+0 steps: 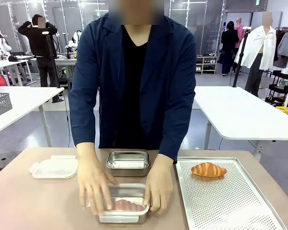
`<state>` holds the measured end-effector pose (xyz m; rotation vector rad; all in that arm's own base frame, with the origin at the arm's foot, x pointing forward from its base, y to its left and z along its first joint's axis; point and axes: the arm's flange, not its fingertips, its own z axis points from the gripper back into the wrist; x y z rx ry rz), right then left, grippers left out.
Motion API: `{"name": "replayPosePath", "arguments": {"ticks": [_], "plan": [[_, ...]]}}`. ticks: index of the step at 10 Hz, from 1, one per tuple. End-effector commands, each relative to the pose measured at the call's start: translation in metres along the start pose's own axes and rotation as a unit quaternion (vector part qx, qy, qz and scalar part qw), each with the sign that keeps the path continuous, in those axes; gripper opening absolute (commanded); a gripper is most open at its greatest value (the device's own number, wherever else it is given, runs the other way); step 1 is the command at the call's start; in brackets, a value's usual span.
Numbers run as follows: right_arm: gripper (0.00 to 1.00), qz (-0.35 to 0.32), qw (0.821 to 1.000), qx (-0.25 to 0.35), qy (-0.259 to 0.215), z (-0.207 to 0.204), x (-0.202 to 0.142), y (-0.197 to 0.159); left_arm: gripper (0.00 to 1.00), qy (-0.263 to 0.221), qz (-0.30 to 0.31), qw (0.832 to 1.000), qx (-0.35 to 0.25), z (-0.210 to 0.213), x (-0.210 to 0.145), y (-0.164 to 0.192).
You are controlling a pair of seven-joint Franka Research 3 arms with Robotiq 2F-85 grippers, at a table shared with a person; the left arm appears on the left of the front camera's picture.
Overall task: Place the bread into the airtight container.
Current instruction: Pick up a Butter Roll and place it into an empty Airtight Container.
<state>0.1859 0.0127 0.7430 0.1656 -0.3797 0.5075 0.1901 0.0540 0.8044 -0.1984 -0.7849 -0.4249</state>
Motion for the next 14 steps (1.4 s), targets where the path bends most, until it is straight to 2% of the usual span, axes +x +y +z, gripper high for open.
{"name": "replayPosePath", "arguments": {"ticks": [1,11,12,13,14], "plan": [[1.00,-0.004,1.000,-0.002,-0.001,-0.001,-0.002,-0.001,1.00,-0.001,-0.003,1.000,-0.003,0.000,0.001,-0.001],[1.00,0.000,1.000,0.000,0.000,0.000,0.000,0.000,1.00,-0.001,-0.003,1.000,-0.003,0.000,0.001,-0.001],[1.00,0.060,0.996,0.056,-0.019,-0.007,0.018,-0.011,1.00,-0.001,-0.003,1.000,-0.003,0.000,0.001,-0.001],[1.00,0.103,0.991,0.080,-0.014,-0.028,0.038,-0.013,1.00,-0.001,-0.003,1.000,-0.003,0.000,0.001,-0.001],[1.00,0.151,0.986,0.070,-0.009,-0.045,0.051,-0.004,1.00,-0.001,-0.003,1.000,-0.003,0.000,0.001,-0.001]]}}
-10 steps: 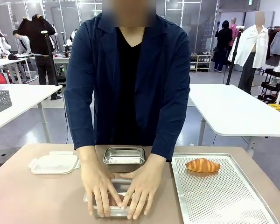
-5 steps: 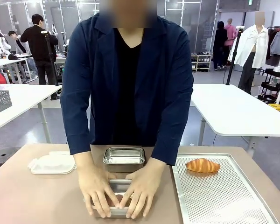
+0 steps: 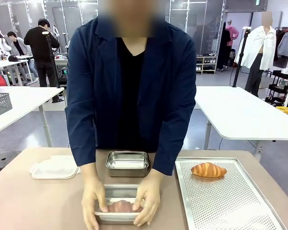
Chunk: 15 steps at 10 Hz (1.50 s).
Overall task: Place the bread into the airtight container.
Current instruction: Pick up a Butter Roll and place it into an empty Airtight Container.
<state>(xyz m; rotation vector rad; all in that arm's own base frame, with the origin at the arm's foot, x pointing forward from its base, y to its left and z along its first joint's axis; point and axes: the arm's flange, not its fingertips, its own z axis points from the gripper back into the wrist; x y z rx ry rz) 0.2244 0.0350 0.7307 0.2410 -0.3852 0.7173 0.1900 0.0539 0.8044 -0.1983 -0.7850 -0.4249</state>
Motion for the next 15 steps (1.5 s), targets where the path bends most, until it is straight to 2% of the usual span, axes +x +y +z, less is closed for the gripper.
{"name": "replayPosePath", "arguments": {"ticks": [1,3,6,9,12,15], "plan": [[1.00,0.076,0.997,0.014,-0.006,-0.023,0.018,-0.008,1.00,-0.001,-0.003,1.000,-0.003,0.000,0.001,-0.001],[1.00,0.065,0.998,0.007,-0.015,-0.017,0.006,-0.020,1.00,-0.001,-0.003,1.000,-0.003,0.000,0.001,-0.001],[1.00,0.095,0.995,-0.014,-0.015,-0.018,-0.002,-0.025,1.00,-0.001,-0.003,1.000,-0.003,0.000,0.001,-0.001],[1.00,0.173,0.982,-0.078,-0.004,-0.021,-0.007,-0.034,1.00,-0.001,-0.003,1.000,-0.003,0.000,0.001,-0.001],[1.00,0.174,0.982,-0.071,-0.016,-0.015,-0.018,-0.056,1.00,-0.001,-0.003,1.000,-0.003,0.000,0.001,-0.001],[1.00,0.206,0.975,-0.079,0.014,-0.022,-0.017,-0.060,1.00,-0.001,-0.003,1.000,-0.003,0.000,0.001,-0.001]]}}
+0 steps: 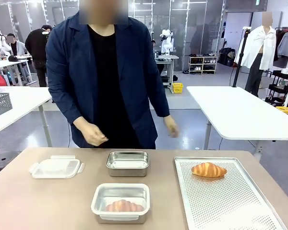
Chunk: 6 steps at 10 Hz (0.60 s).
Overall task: Place the bread into the airtight container.
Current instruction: Pick up a Butter Roll and place it into an empty Airtight Container.
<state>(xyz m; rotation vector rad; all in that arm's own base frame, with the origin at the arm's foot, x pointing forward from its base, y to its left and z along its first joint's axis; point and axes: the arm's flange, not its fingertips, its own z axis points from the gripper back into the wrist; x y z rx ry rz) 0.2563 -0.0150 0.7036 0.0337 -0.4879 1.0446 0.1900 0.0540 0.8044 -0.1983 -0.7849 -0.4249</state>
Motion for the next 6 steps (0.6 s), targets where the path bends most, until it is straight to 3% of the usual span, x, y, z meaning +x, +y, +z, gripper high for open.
{"name": "replayPosePath", "arguments": {"ticks": [1,3,5,6], "plan": [[1.00,0.038,0.999,-0.007,0.026,-0.013,0.010,-0.002,1.00,-0.001,-0.003,1.000,-0.003,0.000,0.001,-0.001],[1.00,0.103,0.993,-0.013,0.061,-0.036,0.028,-0.012,1.00,-0.001,-0.003,1.000,-0.003,0.000,0.001,-0.001],[1.00,0.166,0.983,0.030,0.077,-0.080,0.050,-0.030,1.00,-0.001,-0.003,1.000,-0.003,0.000,0.001,-0.001],[1.00,0.189,0.974,0.013,0.123,-0.105,0.057,-0.036,1.00,-0.001,-0.003,1.000,-0.003,0.000,0.001,-0.001]]}}
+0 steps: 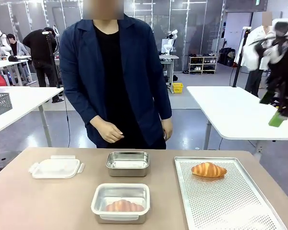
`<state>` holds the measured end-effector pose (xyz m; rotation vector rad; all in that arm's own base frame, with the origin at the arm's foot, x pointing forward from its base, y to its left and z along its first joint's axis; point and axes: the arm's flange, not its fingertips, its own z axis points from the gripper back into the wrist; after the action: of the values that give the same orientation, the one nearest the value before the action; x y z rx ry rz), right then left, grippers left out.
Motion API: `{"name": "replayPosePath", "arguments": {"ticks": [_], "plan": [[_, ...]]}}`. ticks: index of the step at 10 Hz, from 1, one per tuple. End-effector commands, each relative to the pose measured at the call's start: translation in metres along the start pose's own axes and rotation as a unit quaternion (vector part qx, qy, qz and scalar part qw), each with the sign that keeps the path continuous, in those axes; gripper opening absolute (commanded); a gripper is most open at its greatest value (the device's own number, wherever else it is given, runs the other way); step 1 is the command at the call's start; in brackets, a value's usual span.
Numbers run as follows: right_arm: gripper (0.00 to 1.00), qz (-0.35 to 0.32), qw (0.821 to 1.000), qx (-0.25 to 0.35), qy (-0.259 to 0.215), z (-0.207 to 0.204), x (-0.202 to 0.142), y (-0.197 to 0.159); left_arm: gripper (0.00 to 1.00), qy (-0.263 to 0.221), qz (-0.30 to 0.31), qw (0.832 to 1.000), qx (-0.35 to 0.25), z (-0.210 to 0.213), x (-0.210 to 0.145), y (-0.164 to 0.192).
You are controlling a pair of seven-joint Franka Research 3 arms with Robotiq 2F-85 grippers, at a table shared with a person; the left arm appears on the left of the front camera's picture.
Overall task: Place the bread into the airtight container.
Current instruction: Pick up a Butter Roll and place it into an empty Airtight Container.
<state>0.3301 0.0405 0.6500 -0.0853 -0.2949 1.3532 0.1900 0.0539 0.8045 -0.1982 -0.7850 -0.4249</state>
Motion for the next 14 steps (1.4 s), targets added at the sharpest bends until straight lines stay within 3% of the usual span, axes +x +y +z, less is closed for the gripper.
{"name": "replayPosePath", "arguments": {"ticks": [1,2,3,4,5,10,14], "plan": [[1.00,0.036,0.998,-0.023,0.053,-0.037,0.011,-0.024,1.00,-0.001,-0.003,1.000,-0.003,0.000,0.001,-0.001],[1.00,0.045,0.996,-0.025,0.075,-0.054,0.016,-0.028,1.00,-0.001,-0.003,1.000,-0.003,0.000,0.001,-0.001],[1.00,0.037,0.997,-0.009,0.068,-0.064,0.017,-0.031,1.00,-0.001,-0.003,1.000,-0.003,0.000,0.001,-0.001],[1.00,0.011,0.998,-0.002,0.060,-0.065,0.014,-0.033,1.00,-0.001,-0.003,1.000,-0.003,0.000,0.001,-0.001],[1.00,0.038,0.997,-0.001,0.061,-0.064,0.022,-0.030,1.00,-0.001,-0.003,1.000,-0.003,0.000,0.001,-0.001],[1.00,0.036,0.997,-0.004,0.064,-0.065,0.023,-0.031,1.00,-0.001,-0.003,1.000,-0.003,0.000,0.001,-0.001],[1.00,0.046,0.997,0.053,0.031,-0.146,0.024,-0.086,1.00,-0.001,-0.003,1.000,-0.003,0.000,0.001,-0.001]]}}
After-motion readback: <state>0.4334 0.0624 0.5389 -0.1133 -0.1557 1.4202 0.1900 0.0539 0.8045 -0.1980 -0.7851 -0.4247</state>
